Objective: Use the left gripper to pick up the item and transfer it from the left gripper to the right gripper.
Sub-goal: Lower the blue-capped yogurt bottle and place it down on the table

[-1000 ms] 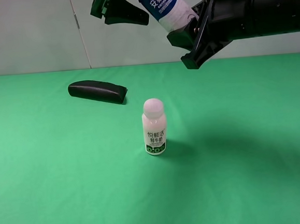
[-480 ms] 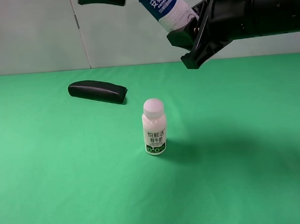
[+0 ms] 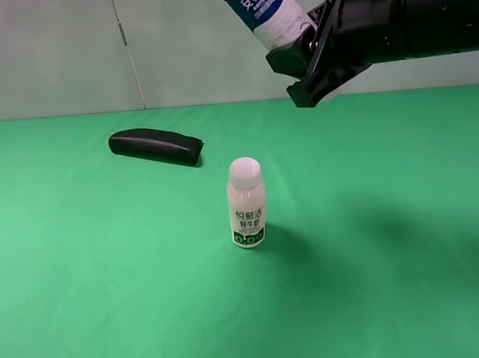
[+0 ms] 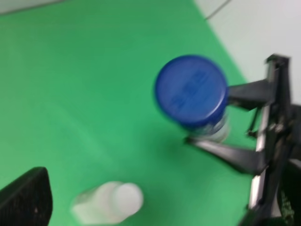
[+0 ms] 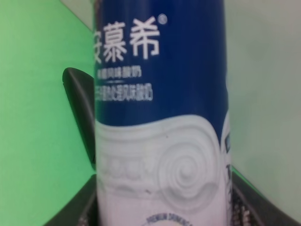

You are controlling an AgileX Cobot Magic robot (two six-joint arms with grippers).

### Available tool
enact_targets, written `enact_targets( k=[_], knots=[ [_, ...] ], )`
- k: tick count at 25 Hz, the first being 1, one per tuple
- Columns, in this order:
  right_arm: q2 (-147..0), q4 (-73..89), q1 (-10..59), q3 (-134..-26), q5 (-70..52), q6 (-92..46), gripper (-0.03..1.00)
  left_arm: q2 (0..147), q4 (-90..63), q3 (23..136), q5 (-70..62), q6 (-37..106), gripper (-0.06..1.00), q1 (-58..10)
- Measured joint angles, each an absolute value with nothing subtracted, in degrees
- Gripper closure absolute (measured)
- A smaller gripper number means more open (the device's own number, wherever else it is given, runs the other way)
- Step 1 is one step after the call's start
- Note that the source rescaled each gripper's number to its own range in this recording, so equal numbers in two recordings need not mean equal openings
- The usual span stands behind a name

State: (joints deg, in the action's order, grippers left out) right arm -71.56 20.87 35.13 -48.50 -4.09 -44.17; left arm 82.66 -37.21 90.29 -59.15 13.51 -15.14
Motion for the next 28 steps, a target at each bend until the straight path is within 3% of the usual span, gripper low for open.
enact_targets(
  k=[19,28],
  knots=[
    [-71.6,20.9,35.1,-48.5,-4.1,-41.2,0.97,58.1,-4.8,89.6,-67.1,4.7,0.02,-14.7],
    [-71.6,20.9,35.1,-48.5,-4.1,-39.5,0.97,38.0,3.0,70.7,-67.1,3.8,0.03,-14.7]
  ],
)
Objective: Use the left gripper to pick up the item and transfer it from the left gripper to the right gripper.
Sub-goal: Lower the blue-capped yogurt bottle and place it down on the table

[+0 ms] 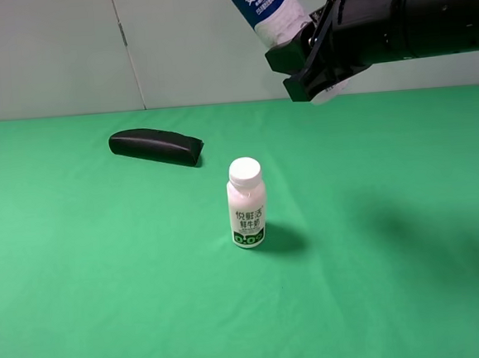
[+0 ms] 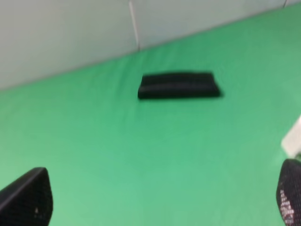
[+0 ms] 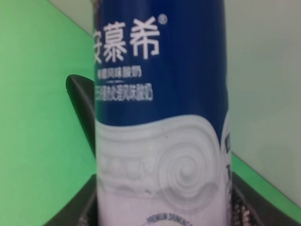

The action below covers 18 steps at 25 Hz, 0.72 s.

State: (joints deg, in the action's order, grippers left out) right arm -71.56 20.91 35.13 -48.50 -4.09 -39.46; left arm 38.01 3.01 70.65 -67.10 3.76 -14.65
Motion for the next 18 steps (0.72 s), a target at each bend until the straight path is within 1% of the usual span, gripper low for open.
enact_targets(
  k=[8,11,15,18],
  knots=[
    [-71.6,20.9,35.1,-48.5,-4.1,-39.2,0.97,16.9,3.2,49.6,-67.0,3.0,0.06,-14.7],
    [-71.6,20.9,35.1,-48.5,-4.1,-39.1,0.97,9.6,3.2,42.5,-67.0,0.0,0.07,-14.7],
    [-71.6,20.9,35.1,-48.5,-4.1,-38.8,0.97,1.6,3.2,35.8,-66.9,-1.8,0.07,-14.7],
    [-71.6,20.9,35.1,-48.5,-4.2,-38.3,0.97,-0.2,3.3,31.9,-66.9,-2.6,0.07,-14.7]
  ],
)
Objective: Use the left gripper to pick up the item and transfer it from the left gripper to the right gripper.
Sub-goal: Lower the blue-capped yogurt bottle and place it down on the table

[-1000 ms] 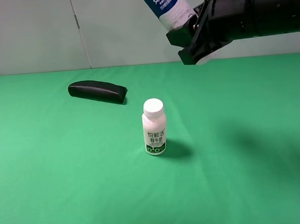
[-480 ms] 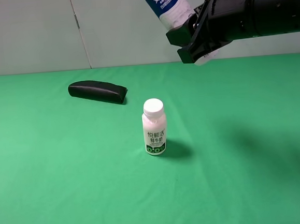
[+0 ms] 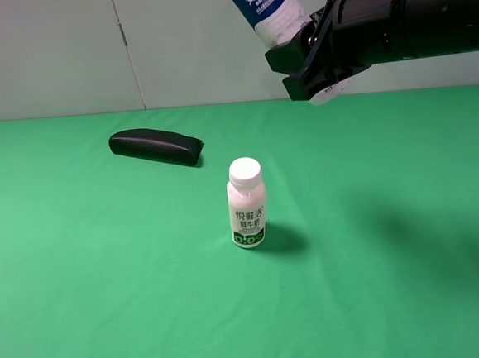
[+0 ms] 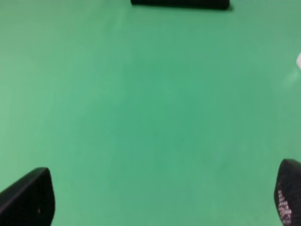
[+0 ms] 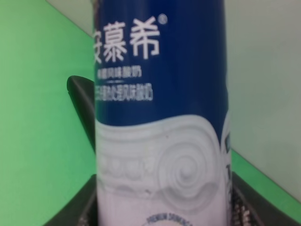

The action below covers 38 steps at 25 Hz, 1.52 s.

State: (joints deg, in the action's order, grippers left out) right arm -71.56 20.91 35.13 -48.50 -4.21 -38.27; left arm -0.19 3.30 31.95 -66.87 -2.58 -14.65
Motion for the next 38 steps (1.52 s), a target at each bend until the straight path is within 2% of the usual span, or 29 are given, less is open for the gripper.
enact_targets(
  k=[9,27,34,38],
  knots=[
    [-71.6,21.0,35.1,-48.5,-6.9,-38.0,0.97,-0.2,1.7,28.4,-61.5,-2.8,0.08,-14.7],
    [-71.6,21.2,35.1,-48.5,-9.6,-38.0,0.97,-0.2,1.3,28.4,-61.2,-2.7,0.09,-14.1],
    [-71.6,21.1,34.9,-48.5,-13.2,-36.2,0.97,-0.2,1.2,28.4,-61.2,-2.7,0.09,-5.2],
    [-71.6,21.1,31.2,-48.5,-17.5,-32.0,0.97,-0.2,1.2,28.4,-61.2,-2.7,0.09,-0.2]
  ],
)
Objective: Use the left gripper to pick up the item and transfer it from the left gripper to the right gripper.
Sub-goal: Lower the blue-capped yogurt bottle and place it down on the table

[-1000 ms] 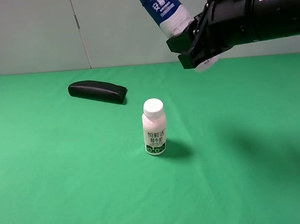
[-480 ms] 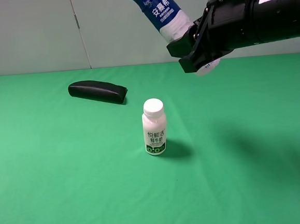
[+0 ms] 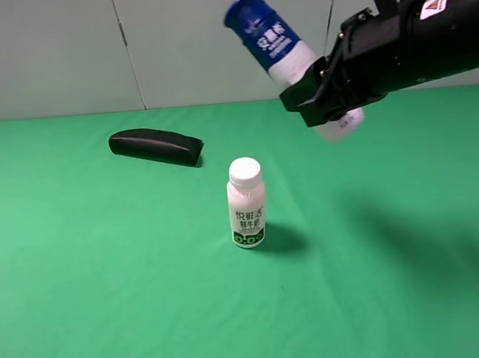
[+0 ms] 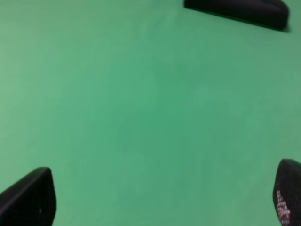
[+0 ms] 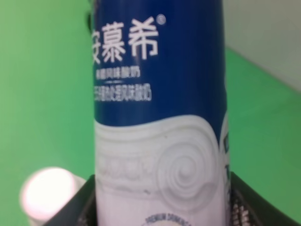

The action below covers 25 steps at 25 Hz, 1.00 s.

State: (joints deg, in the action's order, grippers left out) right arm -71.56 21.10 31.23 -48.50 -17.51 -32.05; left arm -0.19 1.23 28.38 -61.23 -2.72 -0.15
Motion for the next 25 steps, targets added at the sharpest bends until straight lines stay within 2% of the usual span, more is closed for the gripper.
enact_targets(
  k=[7,14,20,25],
  knots=[
    [-71.6,19.5,20.4,-48.5,-26.5,-27.5,0.97,-0.2,1.2,28.4,-61.2,-2.7,0.1,1.8],
    [-71.6,12.1,12.7,-48.5,-33.4,-20.7,0.97,-0.2,1.2,28.4,-61.2,-2.7,0.11,1.8],
    [-71.6,8.9,10.9,-48.3,-36.2,-17.0,0.97,-0.2,1.2,28.4,-61.2,-2.7,0.11,1.8],
    [-71.5,8.7,10.9,-43.9,-35.4,-16.4,0.97,-0.2,1.2,28.4,-61.2,-2.7,0.11,1.8]
  ],
)
